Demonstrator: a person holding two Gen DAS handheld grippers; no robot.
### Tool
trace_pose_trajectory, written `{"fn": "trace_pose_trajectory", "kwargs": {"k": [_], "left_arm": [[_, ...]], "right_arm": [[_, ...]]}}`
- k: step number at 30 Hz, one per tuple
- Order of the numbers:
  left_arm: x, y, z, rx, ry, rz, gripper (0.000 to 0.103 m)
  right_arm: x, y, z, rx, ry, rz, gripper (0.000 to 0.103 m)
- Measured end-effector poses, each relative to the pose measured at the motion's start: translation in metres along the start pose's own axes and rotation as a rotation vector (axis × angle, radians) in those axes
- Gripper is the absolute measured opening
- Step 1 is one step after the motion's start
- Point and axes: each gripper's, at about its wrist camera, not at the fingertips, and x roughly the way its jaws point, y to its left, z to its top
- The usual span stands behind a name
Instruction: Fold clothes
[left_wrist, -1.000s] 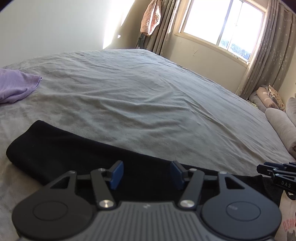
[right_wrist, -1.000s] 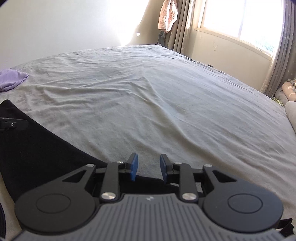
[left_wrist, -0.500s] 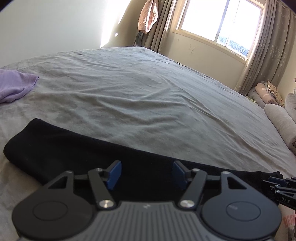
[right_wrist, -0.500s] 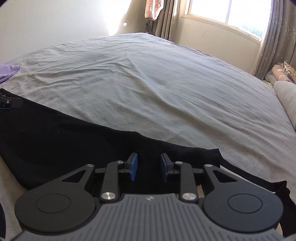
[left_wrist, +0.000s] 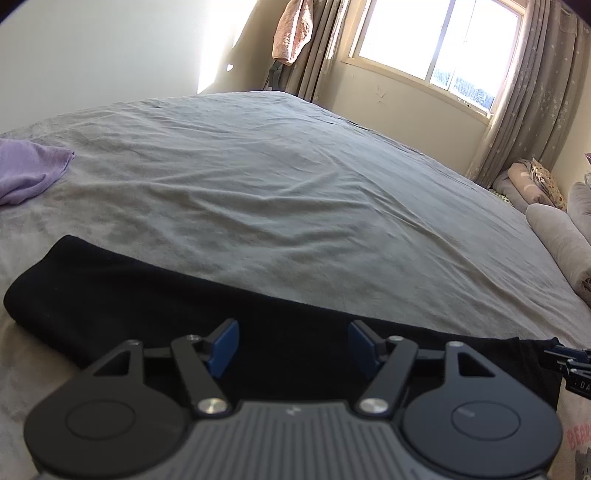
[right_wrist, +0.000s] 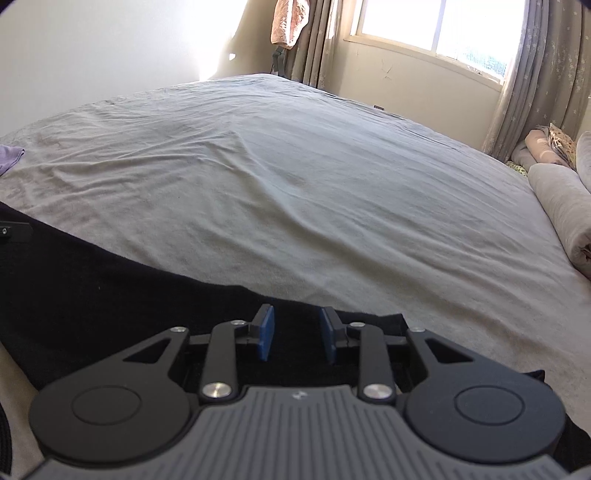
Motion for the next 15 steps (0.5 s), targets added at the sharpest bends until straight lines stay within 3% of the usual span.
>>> {"fn": "trace_pose_trajectory", "kwargs": {"k": [11, 15], "left_arm": [[0.003, -0.005, -0.001, 0.036, -0.002, 0.013, 0.07], [0.002, -0.006, -0.001, 0.042, -0.001, 0.015, 0.071]], "right_arm": [[0.039, -0.01, 0.017, 0.028, -0.002, -0.048, 0.03], [0.03, -0.009, 0.018, 0.051, -0.005, -0.057, 0.03]]}}
